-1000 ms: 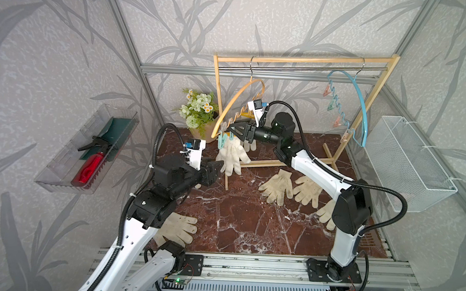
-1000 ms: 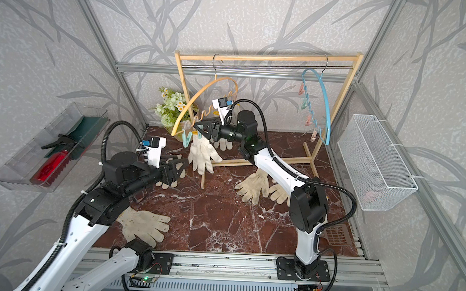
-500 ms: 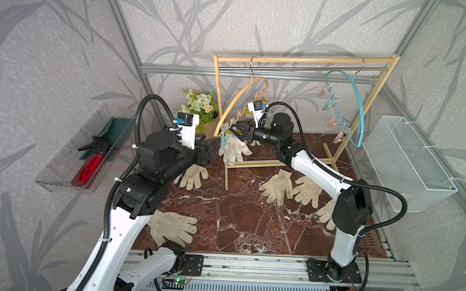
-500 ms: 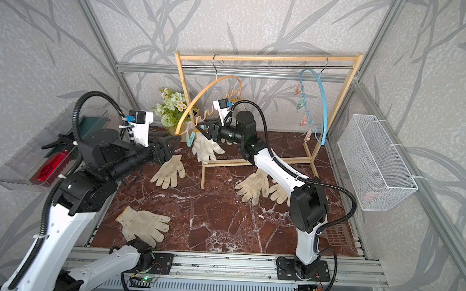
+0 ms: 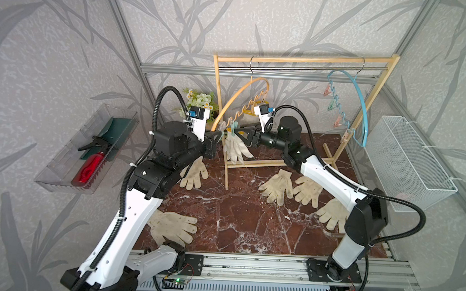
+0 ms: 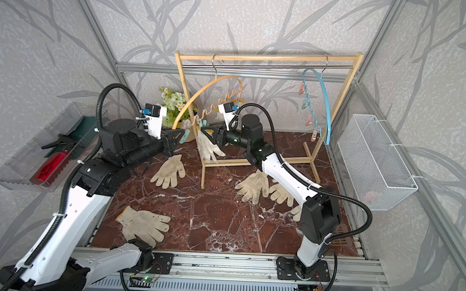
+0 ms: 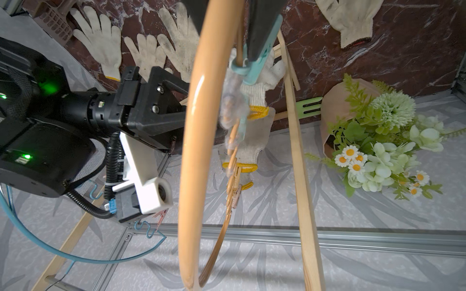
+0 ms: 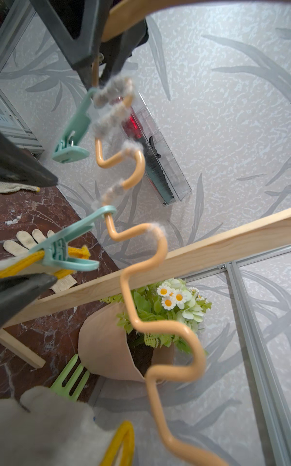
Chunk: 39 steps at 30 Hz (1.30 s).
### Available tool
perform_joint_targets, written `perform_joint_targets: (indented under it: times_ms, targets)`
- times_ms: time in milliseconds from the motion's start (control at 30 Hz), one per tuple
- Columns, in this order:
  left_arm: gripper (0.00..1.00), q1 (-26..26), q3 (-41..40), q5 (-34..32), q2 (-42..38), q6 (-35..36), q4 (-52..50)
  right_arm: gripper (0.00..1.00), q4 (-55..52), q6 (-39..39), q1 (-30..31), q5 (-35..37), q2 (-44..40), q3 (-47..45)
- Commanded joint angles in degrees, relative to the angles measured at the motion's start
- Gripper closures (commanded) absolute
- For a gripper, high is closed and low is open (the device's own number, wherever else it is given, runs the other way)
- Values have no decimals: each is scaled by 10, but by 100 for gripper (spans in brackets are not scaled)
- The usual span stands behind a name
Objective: Clip the gloves onto a hanger to dry
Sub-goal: Open the clamp at the hanger.
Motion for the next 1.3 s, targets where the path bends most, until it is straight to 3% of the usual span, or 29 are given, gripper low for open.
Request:
perform_joint_targets:
  times_ms: [0,467,900,1267]
  targets:
    - [80,2,4,1,-4,2,19,43,-15,-13,2,4,-46,-13]
    - [82,2,-4,17,-3,-7,28,37,-16,20,61,-59,-18,22]
    - [87,2,-6,29,-2,-14,33,37,-37,22,83,-44,42,88]
    - [87,2,-10,31,-2,-15,34,41,-42,20,83,-21,40,96]
